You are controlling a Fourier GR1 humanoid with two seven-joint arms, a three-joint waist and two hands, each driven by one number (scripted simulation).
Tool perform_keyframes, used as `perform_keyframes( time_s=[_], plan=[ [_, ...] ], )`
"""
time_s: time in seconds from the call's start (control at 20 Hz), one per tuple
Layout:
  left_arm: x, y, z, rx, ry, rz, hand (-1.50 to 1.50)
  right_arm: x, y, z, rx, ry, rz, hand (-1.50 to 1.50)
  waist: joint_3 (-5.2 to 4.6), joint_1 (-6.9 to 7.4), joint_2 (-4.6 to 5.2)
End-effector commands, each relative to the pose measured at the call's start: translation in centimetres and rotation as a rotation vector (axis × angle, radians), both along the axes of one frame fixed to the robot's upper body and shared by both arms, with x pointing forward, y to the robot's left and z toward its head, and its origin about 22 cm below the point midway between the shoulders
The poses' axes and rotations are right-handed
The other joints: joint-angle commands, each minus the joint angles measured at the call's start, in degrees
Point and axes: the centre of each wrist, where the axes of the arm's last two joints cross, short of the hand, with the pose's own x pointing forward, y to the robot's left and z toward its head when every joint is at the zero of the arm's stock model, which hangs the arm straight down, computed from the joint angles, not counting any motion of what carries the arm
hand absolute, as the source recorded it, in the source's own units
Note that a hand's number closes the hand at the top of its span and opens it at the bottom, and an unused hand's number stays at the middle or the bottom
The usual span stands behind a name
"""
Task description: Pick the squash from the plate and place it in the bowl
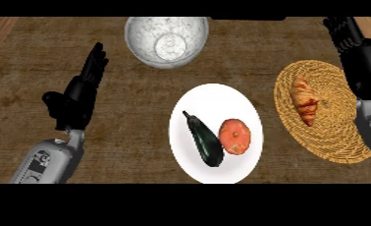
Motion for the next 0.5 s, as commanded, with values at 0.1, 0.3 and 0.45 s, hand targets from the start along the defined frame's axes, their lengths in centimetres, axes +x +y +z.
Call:
perform_keyframes(
  time_s=[0.1, 0.3, 0.45],
  plan=[
    [0.4, 2.5, 0.9, -0.011, -0.073, 0.040, 0.00, -1.3, 11.0, -1.9, 0.141, 0.116, 0.459, -1.50, 0.21, 2.36, -2.57],
    [1.2, 3.4, 2.3, -0.017, -0.092, 0.074, 0.00, -1.7, 12.8, 1.3, -0.365, -0.097, 0.526, -1.50, -0.91, 3.56, -4.83],
    [0.2, 7.0, 2.3, -0.055, -0.128, 0.146, 0.00, -8.3, 20.0, -4.8, 0.049, -0.117, 0.420, -1.50, 0.23, -0.82, -3.68]
  ],
)
